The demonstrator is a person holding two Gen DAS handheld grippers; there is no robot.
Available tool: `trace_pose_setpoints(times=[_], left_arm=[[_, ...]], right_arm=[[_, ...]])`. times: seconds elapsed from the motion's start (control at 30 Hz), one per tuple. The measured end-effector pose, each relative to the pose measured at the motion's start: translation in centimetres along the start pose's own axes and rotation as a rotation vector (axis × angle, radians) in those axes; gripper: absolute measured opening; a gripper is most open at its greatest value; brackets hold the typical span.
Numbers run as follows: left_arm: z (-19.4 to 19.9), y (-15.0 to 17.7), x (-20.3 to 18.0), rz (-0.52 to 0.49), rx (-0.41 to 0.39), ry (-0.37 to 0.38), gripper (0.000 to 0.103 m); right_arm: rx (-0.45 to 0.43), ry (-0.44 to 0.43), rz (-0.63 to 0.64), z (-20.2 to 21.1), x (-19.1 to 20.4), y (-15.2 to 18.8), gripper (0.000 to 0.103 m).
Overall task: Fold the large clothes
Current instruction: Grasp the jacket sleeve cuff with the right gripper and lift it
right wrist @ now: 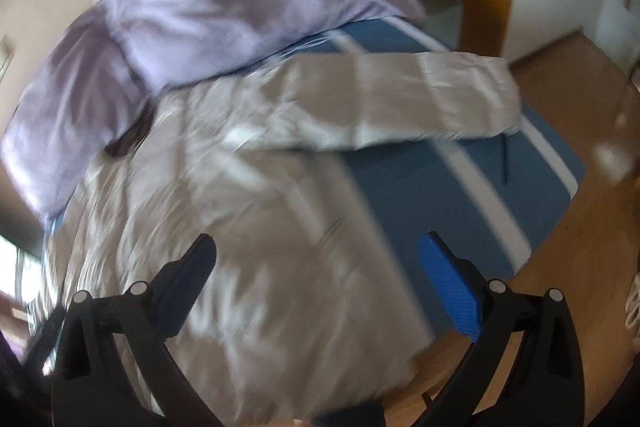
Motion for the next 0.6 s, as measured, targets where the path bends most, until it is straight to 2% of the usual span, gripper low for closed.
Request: trace_pose_setpoints(times=[0.13,0.27,0.33,0.47,0.6], left_arm=[[-2.6,-0.6,-0.3,-0.005,0.02,-0.034,0.102],[-4.5,-0.7,-0.1,0.006,0.033,-0.064,0.102],[-5.3,-0.6,0.1,0.002,0.036,-0.09,0.102],[-6.8,0.1,0.6,-0.002,0.053,-0.126,0.102],[-7.6,0.8,0.8,0.005,0.069,-0.128,0.102]], right_arm=[[0.001,0.07,-0.107,-3.8,-4.9,-4.0,0.1],[0.006,0.159,-0.203,-7.6,-10.3,-7.4,0.089],[0.01,0.22,-0.234,-9.1,-12.9,-8.7,0.088],[0.014,0.327,-0.252,-11.2,-16.6,-10.0,0.088],[0.038,0.349,-0.302,-12.6,-19.2,-10.1,0.088]])
Point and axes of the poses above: each gripper's, at about its wrist camera, not at the fingertips, and z roughly against the way its jaws point, x to its left, y to its underside, the point moved 4 cm from there along -z, roughly the way its jaws point, and after that the axes turned 9 degrees about -x, right-handed, at the moved point
